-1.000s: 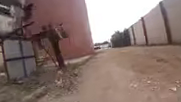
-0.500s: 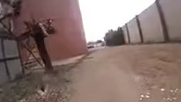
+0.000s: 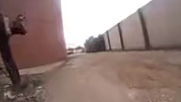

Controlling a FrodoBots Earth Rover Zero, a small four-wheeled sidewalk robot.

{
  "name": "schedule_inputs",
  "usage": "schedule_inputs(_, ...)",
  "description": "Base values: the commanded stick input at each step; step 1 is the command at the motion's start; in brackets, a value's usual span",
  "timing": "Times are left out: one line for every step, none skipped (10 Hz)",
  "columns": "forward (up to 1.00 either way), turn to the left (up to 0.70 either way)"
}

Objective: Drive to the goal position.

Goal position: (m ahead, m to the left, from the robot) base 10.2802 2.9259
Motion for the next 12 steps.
schedule_inputs(1.0,0.0)
schedule_inputs(1.0,0.0)
schedule_inputs(1.0,0.0)
schedule_inputs(1.0,0.0)
schedule_inputs(1.0,0.0)
schedule_inputs(1.0,0.0)
schedule_inputs(1.0,0.0)
schedule_inputs(1.0,0.0)
schedule_inputs(1.0,0.0)
schedule_inputs(1.0,0.23)
schedule_inputs(1.0,0.15)
schedule_inputs(1.0,0.07)
